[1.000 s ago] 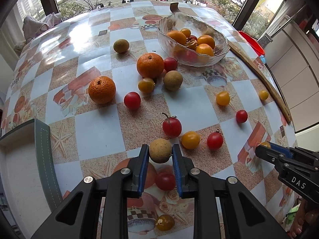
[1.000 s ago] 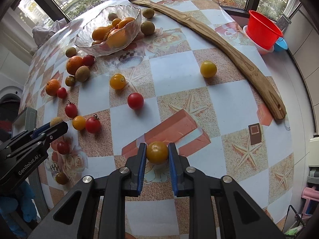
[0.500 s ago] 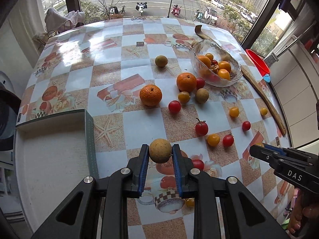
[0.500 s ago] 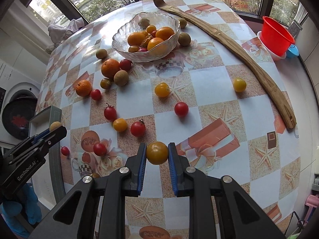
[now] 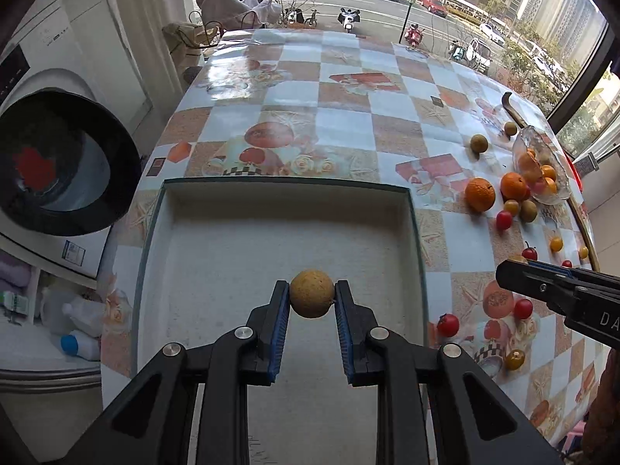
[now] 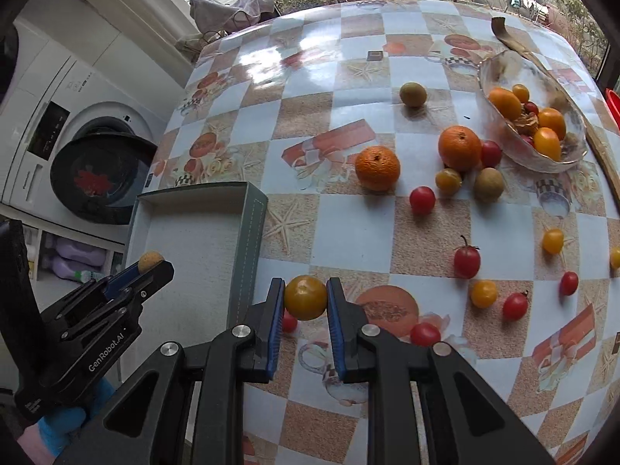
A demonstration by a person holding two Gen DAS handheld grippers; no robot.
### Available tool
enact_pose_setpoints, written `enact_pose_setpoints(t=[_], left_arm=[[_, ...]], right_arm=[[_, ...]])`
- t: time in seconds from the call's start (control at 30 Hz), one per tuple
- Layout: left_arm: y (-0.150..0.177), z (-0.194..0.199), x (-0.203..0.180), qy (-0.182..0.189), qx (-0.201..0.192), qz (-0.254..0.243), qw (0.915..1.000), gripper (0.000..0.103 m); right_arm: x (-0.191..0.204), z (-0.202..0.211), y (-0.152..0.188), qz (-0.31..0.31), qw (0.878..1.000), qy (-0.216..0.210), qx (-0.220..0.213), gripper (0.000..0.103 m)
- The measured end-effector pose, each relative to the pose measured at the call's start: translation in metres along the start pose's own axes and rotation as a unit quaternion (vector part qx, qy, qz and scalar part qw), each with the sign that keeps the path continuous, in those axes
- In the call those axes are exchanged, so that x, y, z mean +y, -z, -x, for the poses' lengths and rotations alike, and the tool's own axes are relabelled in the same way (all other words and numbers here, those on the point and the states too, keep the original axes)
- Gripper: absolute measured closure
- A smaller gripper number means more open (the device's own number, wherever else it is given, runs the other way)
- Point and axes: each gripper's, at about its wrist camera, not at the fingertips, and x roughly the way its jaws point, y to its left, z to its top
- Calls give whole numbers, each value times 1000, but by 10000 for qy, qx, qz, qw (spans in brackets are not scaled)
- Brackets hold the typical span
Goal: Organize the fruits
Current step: 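Carry both fruits into the white tray and open both tools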
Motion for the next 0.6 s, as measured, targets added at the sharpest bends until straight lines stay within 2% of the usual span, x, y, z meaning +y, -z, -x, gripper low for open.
enact_pose_setpoints(t=[0.13, 0.27, 0.43, 0.6], left_arm=[[3, -16, 32, -224, 95, 106, 9996, 78], [7, -30, 49, -320, 207, 168, 9991, 78], [11, -41, 57, -338, 293, 176, 9988, 78], [14, -40, 53, -398, 227, -51, 9989, 75]], right_arm=[[38, -30, -16, 258, 9994, -162, 178, 80], [61, -60, -27, 467, 9982, -108, 367, 80], [73, -89, -35, 605, 9967, 78, 542, 80], [78, -107, -38, 660, 9948, 246, 731, 79]])
